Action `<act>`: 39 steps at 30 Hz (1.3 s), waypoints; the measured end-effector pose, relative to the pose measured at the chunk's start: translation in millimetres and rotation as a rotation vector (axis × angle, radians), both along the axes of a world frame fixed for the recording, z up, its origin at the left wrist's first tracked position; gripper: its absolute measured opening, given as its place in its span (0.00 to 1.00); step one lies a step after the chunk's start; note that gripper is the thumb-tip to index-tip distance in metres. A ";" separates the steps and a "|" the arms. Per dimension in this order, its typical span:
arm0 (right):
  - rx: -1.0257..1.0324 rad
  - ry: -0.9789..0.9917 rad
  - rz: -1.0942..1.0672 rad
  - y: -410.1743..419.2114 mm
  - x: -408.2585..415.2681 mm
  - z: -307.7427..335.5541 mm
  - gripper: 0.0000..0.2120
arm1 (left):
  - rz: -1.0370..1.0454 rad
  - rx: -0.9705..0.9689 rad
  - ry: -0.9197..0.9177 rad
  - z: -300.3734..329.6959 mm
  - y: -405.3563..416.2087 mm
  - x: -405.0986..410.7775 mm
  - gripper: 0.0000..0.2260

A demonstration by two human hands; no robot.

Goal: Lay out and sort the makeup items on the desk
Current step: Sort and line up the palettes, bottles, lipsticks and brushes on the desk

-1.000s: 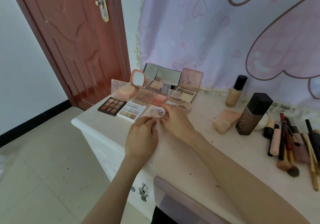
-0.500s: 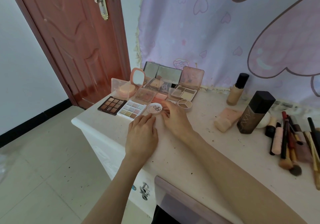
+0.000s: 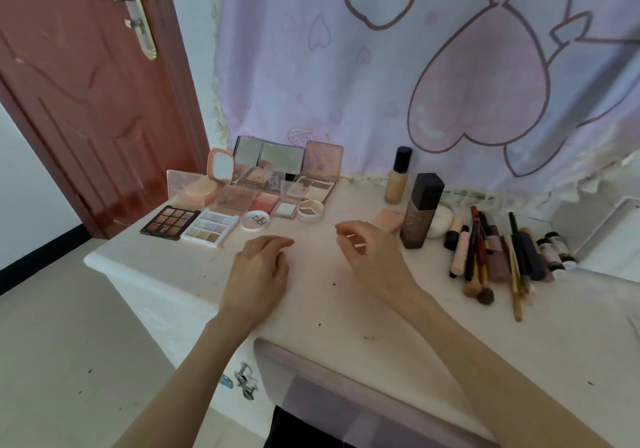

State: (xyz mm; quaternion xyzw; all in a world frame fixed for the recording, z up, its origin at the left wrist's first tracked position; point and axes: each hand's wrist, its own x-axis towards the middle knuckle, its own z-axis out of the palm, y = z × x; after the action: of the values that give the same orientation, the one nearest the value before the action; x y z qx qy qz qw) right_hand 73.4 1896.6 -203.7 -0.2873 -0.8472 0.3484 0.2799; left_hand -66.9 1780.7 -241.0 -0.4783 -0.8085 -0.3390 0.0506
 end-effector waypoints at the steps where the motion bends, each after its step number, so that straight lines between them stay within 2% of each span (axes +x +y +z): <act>1: -0.005 0.024 -0.053 2.7 12.2 1.8 0.10 | -0.036 0.015 -0.019 2.2 5.3 8.6 0.13; 4: -0.025 0.069 -0.243 13.6 44.3 4.0 0.03 | -0.157 0.048 -0.081 12.0 26.4 33.3 0.14; 8: -0.020 0.111 -0.444 33.1 66.9 5.8 0.09 | -0.297 0.131 -0.209 28.4 61.5 54.9 0.15; 11: -0.096 0.113 -0.484 48.2 62.9 8.2 0.16 | -0.358 0.170 -0.301 45.9 87.3 64.7 0.16; 13: -0.080 -0.007 -0.472 58.1 55.6 9.0 0.21 | -0.403 0.185 -0.340 58.3 106.3 66.8 0.19; 16: -0.022 -0.097 -0.440 68.6 49.7 11.2 0.16 | -0.485 0.160 -0.335 71.2 132.1 68.6 0.20; 19: 0.014 -0.069 -0.380 77.4 50.4 10.8 0.10 | -0.536 0.132 -0.288 73.4 151.4 70.0 0.16; 23: 0.034 0.111 -0.299 78.7 51.7 12.4 0.08 | -0.633 0.219 -0.477 80.3 159.8 67.3 0.10; 25: -0.036 0.198 -0.246 77.5 48.9 19.0 0.05 | -0.644 0.326 -0.640 83.3 160.6 62.1 0.09; 27: -0.240 0.253 -0.158 77.9 43.9 26.8 0.03 | -0.608 0.409 -0.761 82.8 161.1 54.9 0.09; 29: -0.544 0.333 -0.030 77.7 38.5 33.2 0.05 | -0.578 0.405 -0.780 78.9 160.3 47.5 0.09; 30: -0.625 0.336 0.009 77.2 36.4 34.1 0.05 | -0.578 0.379 -0.769 76.0 159.1 44.3 0.09; 33: -0.656 0.266 0.018 77.1 32.7 27.8 0.04 | -0.583 0.353 -0.775 63.0 155.0 39.6 0.07; 36: -0.665 0.221 0.009 75.3 30.6 19.9 0.06 | -0.549 0.380 -0.863 49.9 151.8 37.8 0.07; 39: -0.570 0.193 0.003 71.8 27.2 14.6 0.05 | -0.537 0.391 -0.921 45.4 149.5 38.1 0.07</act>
State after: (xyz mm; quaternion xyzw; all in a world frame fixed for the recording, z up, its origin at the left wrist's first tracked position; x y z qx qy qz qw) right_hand 100.6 1968.4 -189.1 -0.3184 -0.6853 0.5983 0.2665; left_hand -28.7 1930.2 -195.6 -0.4514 -0.5195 -0.6570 -0.3078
